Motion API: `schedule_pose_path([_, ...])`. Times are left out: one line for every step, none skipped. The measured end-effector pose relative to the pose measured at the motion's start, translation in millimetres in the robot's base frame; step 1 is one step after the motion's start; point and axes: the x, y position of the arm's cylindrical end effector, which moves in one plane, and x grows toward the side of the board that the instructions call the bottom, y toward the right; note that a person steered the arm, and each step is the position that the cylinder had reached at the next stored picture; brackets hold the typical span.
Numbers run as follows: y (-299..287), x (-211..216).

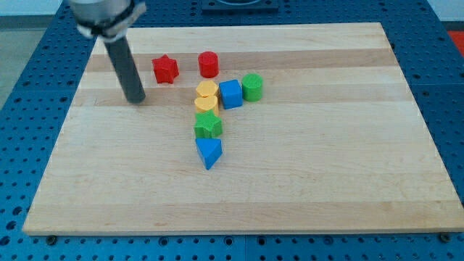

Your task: Move the red star towards the group of blocks

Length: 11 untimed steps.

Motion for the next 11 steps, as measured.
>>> schedule_pose_path([0.0, -0.3])
schedule_pose_path([-5.5, -38.5])
schedule_pose_path([-17.6, -112.4])
schedule_pose_path([16.1, -156.2])
schedule_pose_path([34.8, -146.5])
schedule_pose_path([35.5, -146.5])
schedule_pose_path([31.4, -113.7])
schedule_pose_path([17.1, -3.3])
schedule_pose_path([17.1, -3.3])
schedule_pose_path([17.1, -20.3])
schedule_pose_path([17.2, -87.0])
